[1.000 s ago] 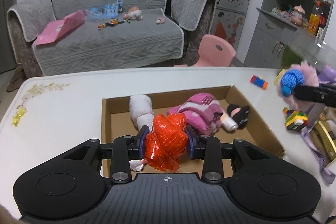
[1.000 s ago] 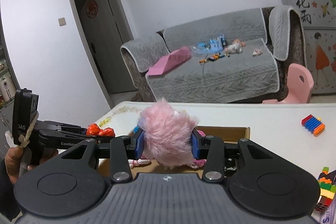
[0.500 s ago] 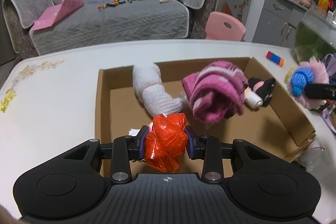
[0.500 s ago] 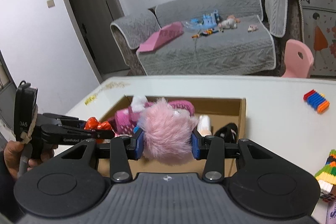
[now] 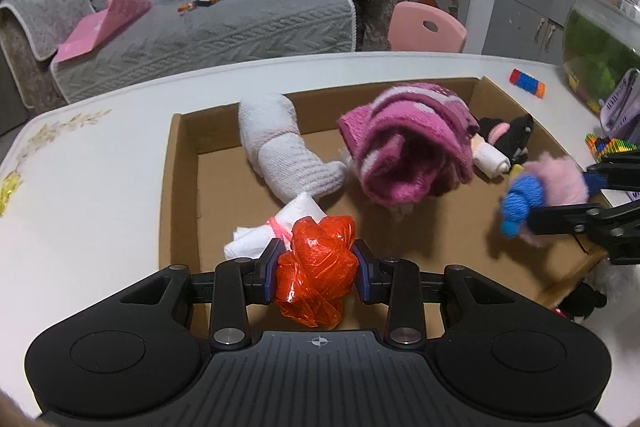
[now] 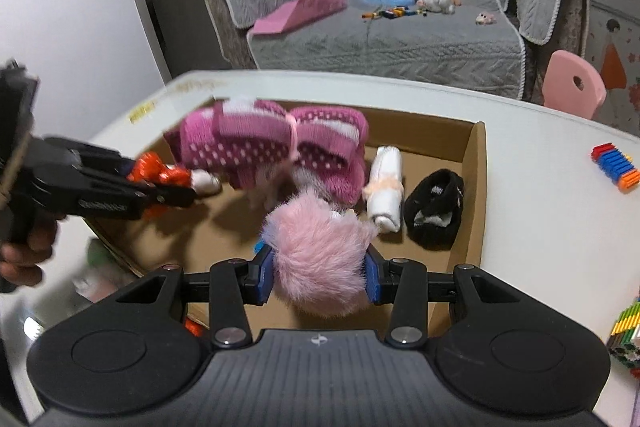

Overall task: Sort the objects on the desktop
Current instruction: 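Carry the orange bag and pink pom-pom over the box and open both tools, then grasp the grey rolled sock with the left tool while the right tool grasps the bubble-wrap bundle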

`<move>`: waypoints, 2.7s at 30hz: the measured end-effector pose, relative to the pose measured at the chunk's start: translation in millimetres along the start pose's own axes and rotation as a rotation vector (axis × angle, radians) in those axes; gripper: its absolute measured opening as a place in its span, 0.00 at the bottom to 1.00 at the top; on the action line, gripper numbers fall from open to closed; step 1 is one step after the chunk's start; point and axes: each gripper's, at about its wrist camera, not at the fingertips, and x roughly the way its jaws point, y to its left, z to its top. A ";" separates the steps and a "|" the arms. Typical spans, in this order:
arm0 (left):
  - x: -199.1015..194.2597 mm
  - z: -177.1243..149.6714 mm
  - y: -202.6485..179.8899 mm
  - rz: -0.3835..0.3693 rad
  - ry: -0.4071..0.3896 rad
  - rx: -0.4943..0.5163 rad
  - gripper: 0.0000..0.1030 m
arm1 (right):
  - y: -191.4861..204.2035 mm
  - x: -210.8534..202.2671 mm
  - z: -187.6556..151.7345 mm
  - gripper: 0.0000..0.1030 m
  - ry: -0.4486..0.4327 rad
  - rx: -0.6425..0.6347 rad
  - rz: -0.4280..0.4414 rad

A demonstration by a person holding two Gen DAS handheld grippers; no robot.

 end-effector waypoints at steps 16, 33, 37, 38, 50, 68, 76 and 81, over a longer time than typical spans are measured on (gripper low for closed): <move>21.6 0.6 -39.9 -0.070 0.060 0.037 0.46 | -4.5 -4.9 -7.0 0.46 -0.015 -0.010 -0.054; -10.7 -4.0 -7.0 -0.140 0.032 -0.134 0.97 | 0.1 -60.4 -3.4 0.77 -0.144 -0.020 -0.054; -58.6 -7.0 -4.4 -0.062 -0.072 -0.068 0.98 | 2.3 -82.9 -19.1 0.85 -0.164 -0.047 -0.041; -70.8 -10.3 -4.6 -0.030 -0.090 -0.032 0.98 | 2.5 -86.4 -24.6 0.85 -0.163 -0.048 -0.036; -85.6 -75.2 21.9 -0.037 -0.038 -0.061 0.95 | -7.4 -63.5 -68.1 0.87 -0.126 0.067 -0.025; -63.3 -111.7 -51.6 -0.066 -0.037 -0.045 1.00 | -13.1 -54.0 -90.2 0.87 -0.127 0.063 -0.062; -55.4 -113.8 -55.8 -0.030 -0.074 -0.089 1.00 | -13.4 -44.6 -86.4 0.91 -0.139 0.085 -0.101; -58.1 -119.0 -56.6 -0.021 -0.109 -0.107 0.97 | -15.0 -37.4 -86.3 0.91 -0.133 0.108 -0.097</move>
